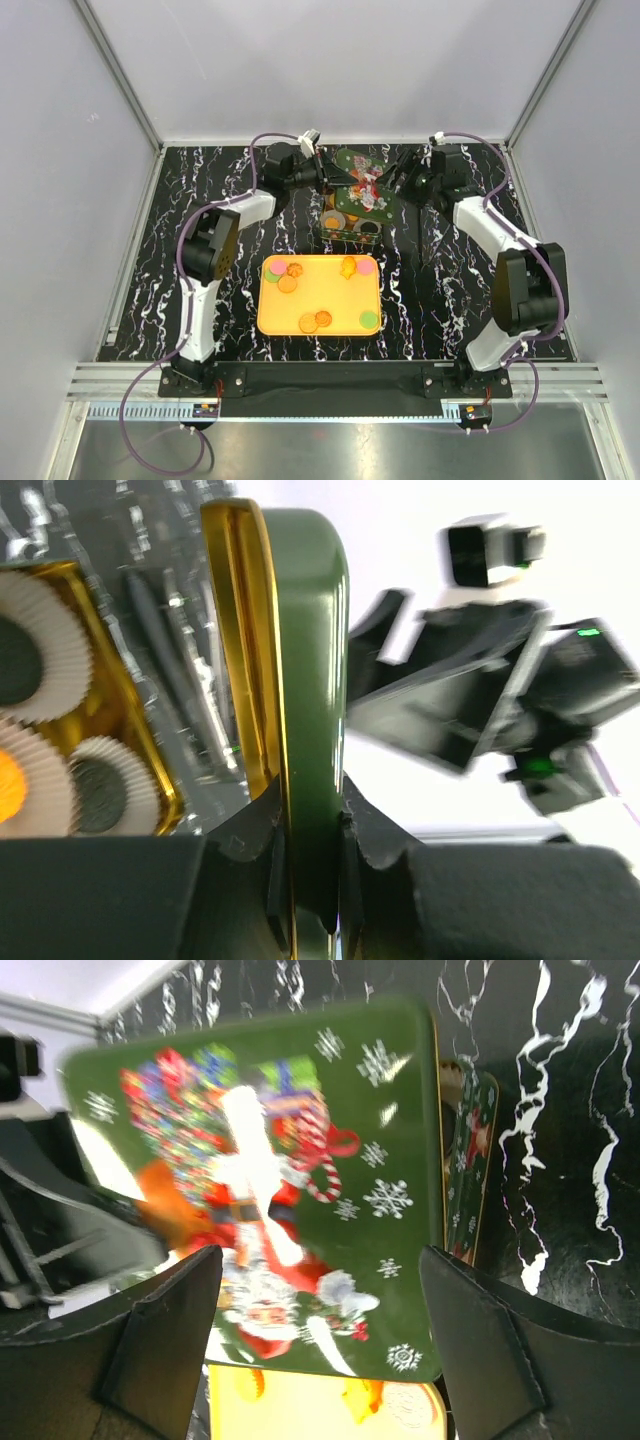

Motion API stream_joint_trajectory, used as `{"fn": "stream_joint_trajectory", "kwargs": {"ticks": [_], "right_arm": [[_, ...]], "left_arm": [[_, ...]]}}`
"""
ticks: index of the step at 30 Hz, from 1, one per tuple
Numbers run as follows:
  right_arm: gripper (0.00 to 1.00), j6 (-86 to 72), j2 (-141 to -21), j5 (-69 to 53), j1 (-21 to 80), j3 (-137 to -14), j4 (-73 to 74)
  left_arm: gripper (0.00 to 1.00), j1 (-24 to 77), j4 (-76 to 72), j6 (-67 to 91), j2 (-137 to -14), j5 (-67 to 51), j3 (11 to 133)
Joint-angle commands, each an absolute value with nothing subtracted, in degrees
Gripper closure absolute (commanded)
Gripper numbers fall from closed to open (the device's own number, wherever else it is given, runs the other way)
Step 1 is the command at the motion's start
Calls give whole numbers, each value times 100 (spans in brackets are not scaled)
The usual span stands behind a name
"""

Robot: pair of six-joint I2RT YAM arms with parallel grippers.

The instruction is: Pack the cookies

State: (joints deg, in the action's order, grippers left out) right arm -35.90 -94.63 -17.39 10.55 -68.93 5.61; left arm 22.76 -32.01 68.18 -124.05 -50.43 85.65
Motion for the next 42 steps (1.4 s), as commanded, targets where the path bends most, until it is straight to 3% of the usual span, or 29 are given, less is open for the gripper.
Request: {"fn": "stream_joint_trajectory", "kwargs": {"ticks": [1, 9, 24, 38, 42], "right_arm": [[14, -3384, -9597, -1608, 1125, -6829, 194], [15, -3358, -9861, -1661, 1187, -6759, 53], [2, -3718, -10573, -2180, 1178, -6460, -1186], [5, -3744, -10933, -2294, 1178, -6530, -1230], [11, -3779, -10995, -2347, 1187, -6513, -1301]], "left_arm": [[99, 2206, -4974, 7910, -12524, -5475, 8561], [96, 2066, -4966, 7884, -12770, -5555, 8525], [91, 1907, -5722, 8455, -13535, -5827, 8517], [84, 1828, -5599, 8350, -13816, -5933, 8525], [83, 1802, -5590, 8332, -13860, -5941, 8508]]}}
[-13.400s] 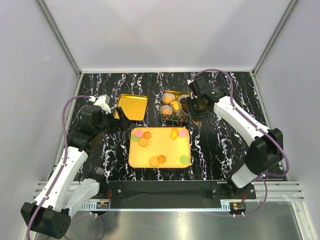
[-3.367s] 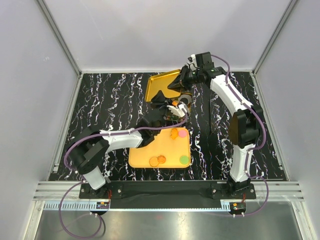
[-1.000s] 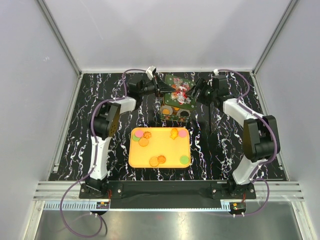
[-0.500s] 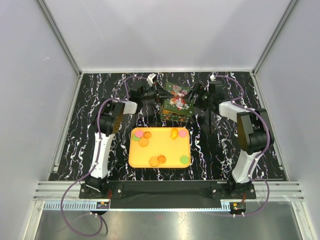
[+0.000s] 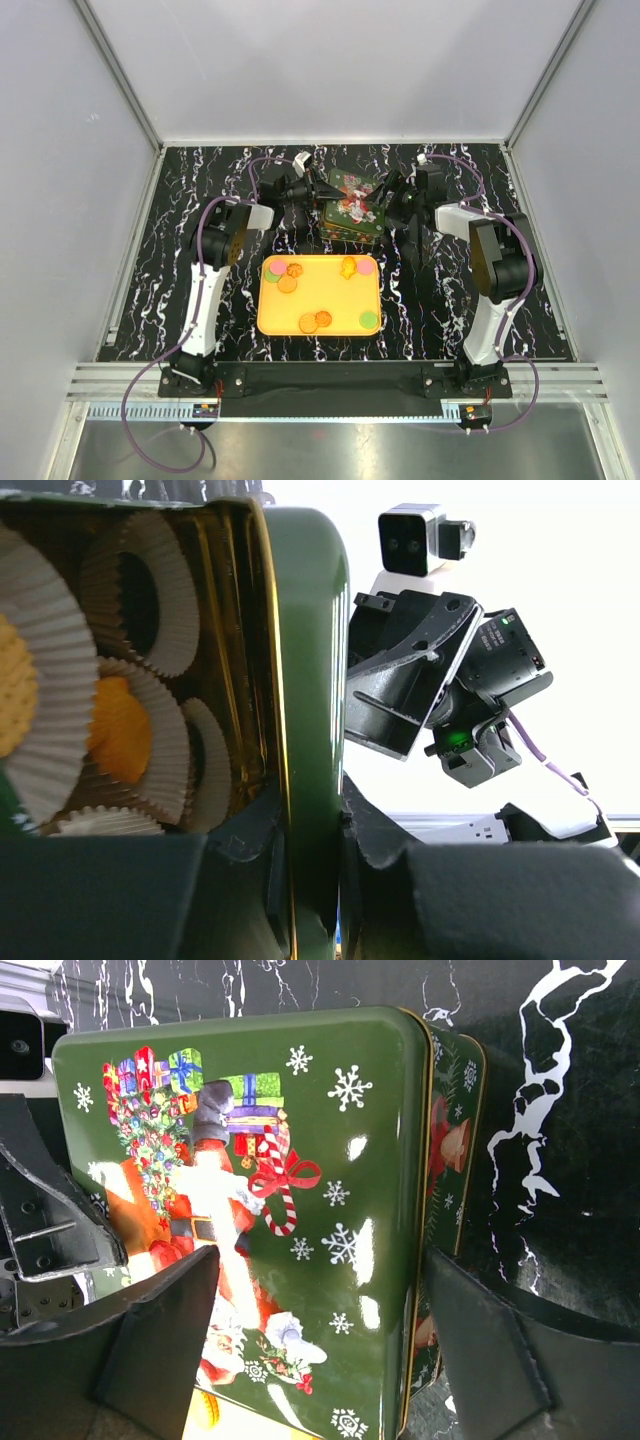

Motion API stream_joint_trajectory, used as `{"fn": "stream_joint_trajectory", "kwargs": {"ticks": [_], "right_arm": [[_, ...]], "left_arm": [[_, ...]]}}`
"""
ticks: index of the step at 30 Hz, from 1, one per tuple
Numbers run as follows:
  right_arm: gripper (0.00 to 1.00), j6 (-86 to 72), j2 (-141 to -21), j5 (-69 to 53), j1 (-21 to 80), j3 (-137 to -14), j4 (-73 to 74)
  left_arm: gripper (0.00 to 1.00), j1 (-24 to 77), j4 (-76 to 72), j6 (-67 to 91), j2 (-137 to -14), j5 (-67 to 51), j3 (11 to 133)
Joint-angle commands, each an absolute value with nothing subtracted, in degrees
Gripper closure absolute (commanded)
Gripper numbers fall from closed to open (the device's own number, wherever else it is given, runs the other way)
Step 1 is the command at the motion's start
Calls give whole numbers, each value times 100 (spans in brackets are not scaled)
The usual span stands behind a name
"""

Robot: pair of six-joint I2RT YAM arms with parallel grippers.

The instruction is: Pack the cookies

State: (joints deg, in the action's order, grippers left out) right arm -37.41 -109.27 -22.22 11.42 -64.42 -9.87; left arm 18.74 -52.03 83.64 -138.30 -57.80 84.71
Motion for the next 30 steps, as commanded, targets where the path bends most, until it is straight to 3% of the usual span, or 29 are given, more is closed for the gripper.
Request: {"fn": "stream_joint_trajectory", "kwargs": {"ticks": [1, 10, 14, 30], "right_arm": [[12, -3788, -10995, -2347, 1187, -6513, -1301], [18, -3797, -11057, -2347, 1187, -6513, -1301], [19, -3779, -11083, -2347, 1178, -6513, -1283], [20, -3744, -11188, -2356, 1187, -6513, -1257]], "left_arm": [[81, 1784, -5599, 8341, -13860, -5933, 8490], [62, 1696, -5625, 8323, -13825, -5924, 8438], [59, 1609, -5581, 8306, -13781, -5871, 8350], [60, 1161, -5230, 8034, -13509, -5889, 7990]]}}
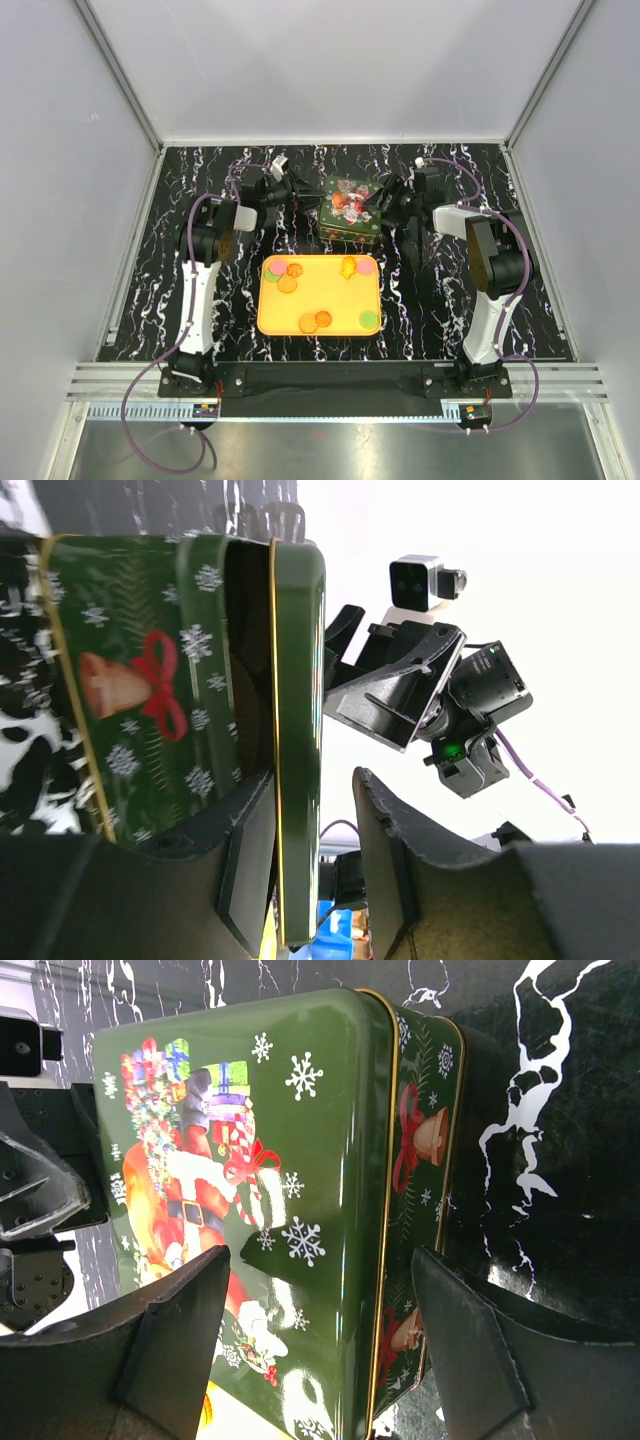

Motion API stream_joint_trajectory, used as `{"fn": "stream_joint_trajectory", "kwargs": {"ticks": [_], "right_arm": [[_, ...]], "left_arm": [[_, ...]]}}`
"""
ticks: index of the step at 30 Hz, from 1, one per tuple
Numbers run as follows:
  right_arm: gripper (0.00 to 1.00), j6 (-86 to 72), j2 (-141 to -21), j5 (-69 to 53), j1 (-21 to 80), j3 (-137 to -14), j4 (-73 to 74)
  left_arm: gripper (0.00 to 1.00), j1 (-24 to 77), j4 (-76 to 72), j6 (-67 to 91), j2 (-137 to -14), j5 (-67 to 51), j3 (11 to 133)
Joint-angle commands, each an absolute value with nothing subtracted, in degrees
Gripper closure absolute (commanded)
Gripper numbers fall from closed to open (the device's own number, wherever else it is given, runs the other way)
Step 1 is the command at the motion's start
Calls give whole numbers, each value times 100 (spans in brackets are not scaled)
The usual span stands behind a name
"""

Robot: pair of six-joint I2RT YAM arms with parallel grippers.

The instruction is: Pack the cookies

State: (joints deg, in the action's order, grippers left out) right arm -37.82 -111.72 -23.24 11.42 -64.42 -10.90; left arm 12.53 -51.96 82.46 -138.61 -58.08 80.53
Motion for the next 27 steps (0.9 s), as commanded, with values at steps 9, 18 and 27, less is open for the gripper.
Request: {"fn": "stream_joint_trajectory", "kwargs": {"ticks": [9, 18, 27], "right_arm": [[21, -3674, -11180, -2312, 1195, -6636, -1099], [21, -3472, -11162, -2048, 1309, -6838, -721], [21, -3261, -11224, -1776, 1406, -7128, -203]], "left_arm": [[61, 993, -4651, 7656, -13360, -5906, 7928], [60, 896, -3255, 6567, -13070, -5714, 7910], [53, 940, -890, 4765, -12560, -4809, 8226]]}}
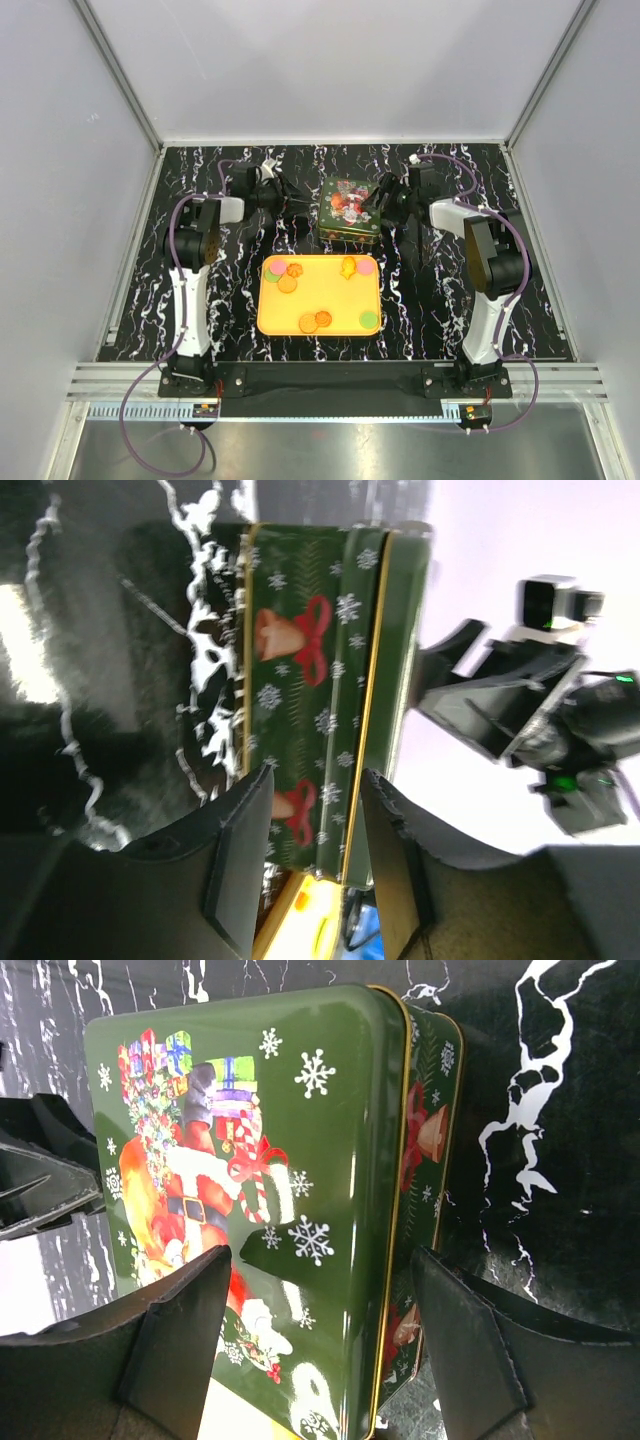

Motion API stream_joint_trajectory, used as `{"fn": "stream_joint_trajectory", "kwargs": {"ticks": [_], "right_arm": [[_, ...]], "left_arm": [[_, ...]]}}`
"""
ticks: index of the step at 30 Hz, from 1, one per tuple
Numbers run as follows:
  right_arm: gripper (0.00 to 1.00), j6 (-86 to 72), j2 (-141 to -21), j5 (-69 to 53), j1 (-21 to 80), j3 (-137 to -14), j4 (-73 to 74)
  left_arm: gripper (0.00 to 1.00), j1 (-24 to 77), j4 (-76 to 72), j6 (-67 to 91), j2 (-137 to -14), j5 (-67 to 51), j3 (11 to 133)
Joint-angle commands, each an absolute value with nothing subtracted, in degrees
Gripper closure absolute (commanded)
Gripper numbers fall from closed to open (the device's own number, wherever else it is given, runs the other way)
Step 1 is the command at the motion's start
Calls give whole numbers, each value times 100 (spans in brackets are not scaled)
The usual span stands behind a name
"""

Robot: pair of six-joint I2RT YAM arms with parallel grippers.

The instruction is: Pack the cookies

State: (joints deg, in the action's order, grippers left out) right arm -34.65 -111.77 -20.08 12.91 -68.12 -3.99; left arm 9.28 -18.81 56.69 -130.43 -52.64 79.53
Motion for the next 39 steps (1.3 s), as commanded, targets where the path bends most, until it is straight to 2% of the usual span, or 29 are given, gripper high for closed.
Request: {"fn": "stream_joint_trajectory", "kwargs": {"ticks": [1, 7, 13, 23, 25, 26, 31, 32, 39], "right_arm": [[21, -3200, -11232, -1741, 1406, -7154, -159], [21, -3094, -11259, -1521, 1468, -7277, 148], [21, -3067, -11276, -1468, 1503, -7374, 263], [21, -2997, -11224, -1433, 1556, -7620, 518], [21, -2980, -11224, -1424, 1582, -7664, 606], [21, -2971, -11224, -1406, 1591, -7690, 633], [21, -2909, -11259, -1354, 1644, -7840, 835], [21, -2909, -11241, -1327, 1661, -7866, 852], [21, -2804, -11259, -1257, 1740, -8051, 1107]], "left_arm": [[52, 958, -688, 4494, -12516, -4677, 8331], [46, 1028, -185, 4246, -12288, -4052, 8306], [44, 1239, -53, 4017, -12050, -3631, 8305], [37, 1450, -194, 3990, -11751, -3366, 8174], [34, 1494, -106, 3903, -11760, -3349, 8252], [26, 1546, -45, 3885, -11768, -3288, 8262], [23, 1608, -88, 3920, -11804, -3226, 8209], [1, 1617, -97, 3911, -11804, -3226, 8200], [1, 1731, -176, 3920, -11769, -3261, 8139]]}}
